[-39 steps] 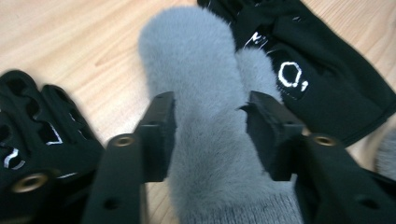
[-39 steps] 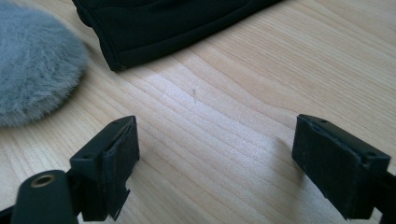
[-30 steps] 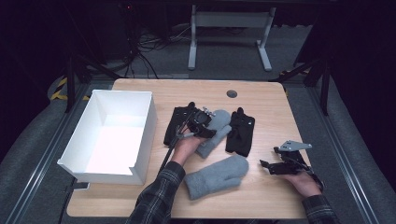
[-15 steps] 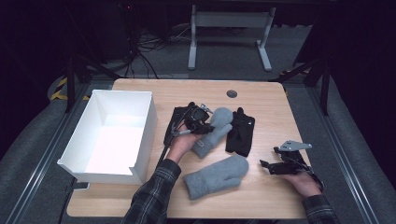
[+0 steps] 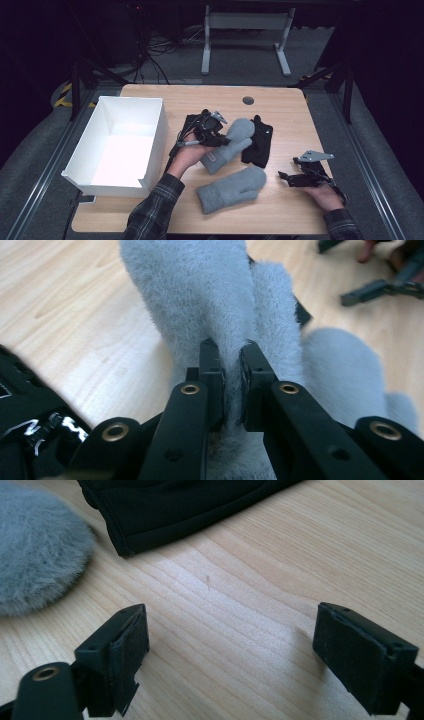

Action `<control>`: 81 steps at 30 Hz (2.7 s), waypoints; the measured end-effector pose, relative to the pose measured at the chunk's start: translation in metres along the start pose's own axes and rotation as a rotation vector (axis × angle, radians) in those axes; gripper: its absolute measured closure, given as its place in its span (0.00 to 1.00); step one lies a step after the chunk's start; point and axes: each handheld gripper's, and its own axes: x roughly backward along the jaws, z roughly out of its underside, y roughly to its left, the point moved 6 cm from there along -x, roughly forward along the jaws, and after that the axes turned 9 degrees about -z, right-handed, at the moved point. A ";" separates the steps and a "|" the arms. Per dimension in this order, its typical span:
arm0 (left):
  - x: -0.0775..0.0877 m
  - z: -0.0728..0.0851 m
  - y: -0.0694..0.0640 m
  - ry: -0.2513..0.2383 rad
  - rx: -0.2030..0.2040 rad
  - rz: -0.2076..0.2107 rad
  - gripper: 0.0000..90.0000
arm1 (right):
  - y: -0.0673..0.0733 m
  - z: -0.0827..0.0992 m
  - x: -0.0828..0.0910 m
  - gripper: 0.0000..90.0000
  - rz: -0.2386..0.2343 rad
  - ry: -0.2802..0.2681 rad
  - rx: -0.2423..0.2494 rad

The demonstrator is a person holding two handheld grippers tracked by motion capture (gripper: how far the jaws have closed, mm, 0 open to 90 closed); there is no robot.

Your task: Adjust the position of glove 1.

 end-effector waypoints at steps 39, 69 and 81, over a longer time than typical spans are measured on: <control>0.038 0.038 -0.080 0.089 -0.190 0.158 0.93 | 0.000 0.000 0.000 0.17 -0.001 -0.001 0.000; 0.016 0.035 -0.090 0.071 -0.213 0.148 0.59 | 0.000 0.000 0.000 0.17 -0.002 -0.001 0.000; -0.002 0.024 -0.079 0.038 -0.148 0.138 0.17 | 0.000 0.000 0.000 0.17 -0.002 -0.001 -0.002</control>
